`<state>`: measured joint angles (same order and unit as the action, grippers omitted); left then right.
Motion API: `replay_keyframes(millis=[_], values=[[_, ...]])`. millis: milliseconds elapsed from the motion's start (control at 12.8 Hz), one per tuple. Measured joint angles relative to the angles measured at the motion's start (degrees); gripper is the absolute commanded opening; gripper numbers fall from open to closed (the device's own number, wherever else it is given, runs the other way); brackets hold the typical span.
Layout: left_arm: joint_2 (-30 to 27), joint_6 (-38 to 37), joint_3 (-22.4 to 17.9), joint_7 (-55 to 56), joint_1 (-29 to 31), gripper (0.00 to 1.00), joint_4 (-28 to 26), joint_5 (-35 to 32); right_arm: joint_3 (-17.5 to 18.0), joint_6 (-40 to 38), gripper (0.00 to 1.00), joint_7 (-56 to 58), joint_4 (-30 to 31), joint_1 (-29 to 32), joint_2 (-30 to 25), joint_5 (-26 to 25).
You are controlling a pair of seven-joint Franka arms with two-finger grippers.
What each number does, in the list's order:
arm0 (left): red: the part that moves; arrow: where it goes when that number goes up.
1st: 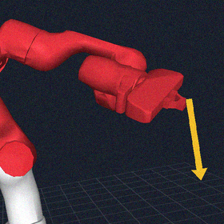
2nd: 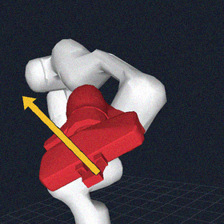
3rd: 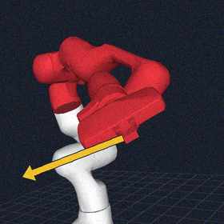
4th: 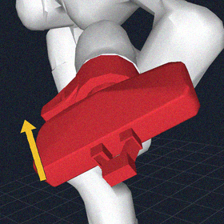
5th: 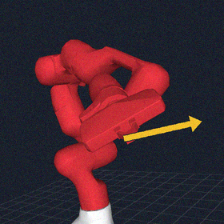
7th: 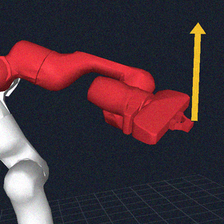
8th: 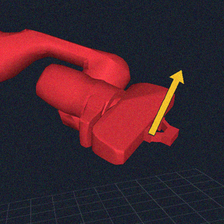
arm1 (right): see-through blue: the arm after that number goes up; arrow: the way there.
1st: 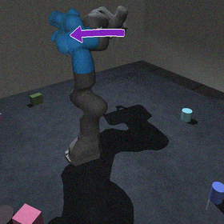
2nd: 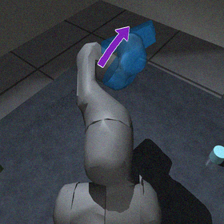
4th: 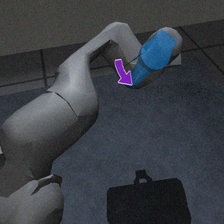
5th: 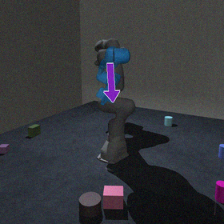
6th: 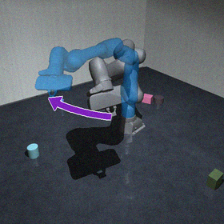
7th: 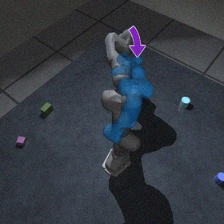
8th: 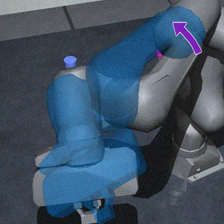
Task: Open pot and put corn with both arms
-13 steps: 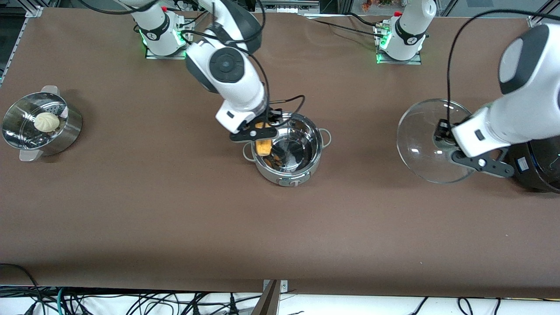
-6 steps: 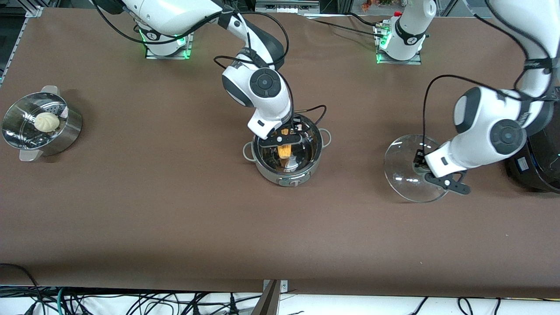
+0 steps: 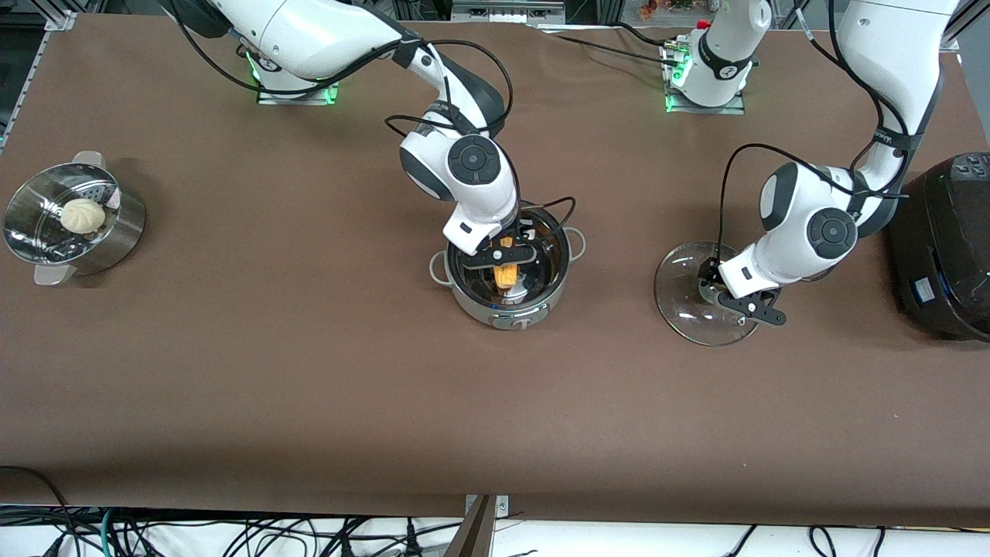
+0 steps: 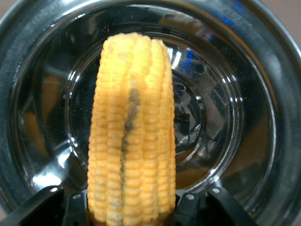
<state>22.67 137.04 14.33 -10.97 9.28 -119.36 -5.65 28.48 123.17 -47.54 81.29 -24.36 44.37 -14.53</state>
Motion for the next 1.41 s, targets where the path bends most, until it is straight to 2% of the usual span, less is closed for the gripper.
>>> replay_keyframes(millis=[157,235,548,704,939,1174,1409], values=[[-2.8,-3.5,0.1,0.0,0.0,1.00,1.9,0.0,-1.1,0.2,1.00,0.0,-0.1,-0.8,0.1,-0.4],[-5.6,-8.0,0.2,0.0,0.0,1.00,3.6,0.0,-1.8,0.3,1.00,0.0,-0.3,-1.7,0.1,-1.6],[-18.1,-32.8,2.4,1.1,0.0,1.00,13.1,0.1,-2.3,-1.2,1.00,-0.1,-1.8,-3.3,-0.2,-4.0],[-21.4,-42.8,4.0,4.3,-0.1,1.00,19.2,0.2,-2.7,-8.4,1.00,-0.1,-5.6,-2.9,-1.8,-4.0],[-21.3,-45.2,3.3,6.1,0.2,1.00,25.5,3.9,-3.2,-18.0,1.00,0.1,-10.9,2.3,-6.8,-4.0],[-19.8,-45.2,2.9,8.7,0.8,1.00,27.9,0.1,-3.1,-22.9,1.00,3.5,-11.6,10.4,-12.0,-4.0],[-19.3,-45.2,3.1,11.6,0.8,1.00,29.4,0.0,-3.2,-28.6,1.00,12.0,-12.0,18.3,-15.5,-3.2]])
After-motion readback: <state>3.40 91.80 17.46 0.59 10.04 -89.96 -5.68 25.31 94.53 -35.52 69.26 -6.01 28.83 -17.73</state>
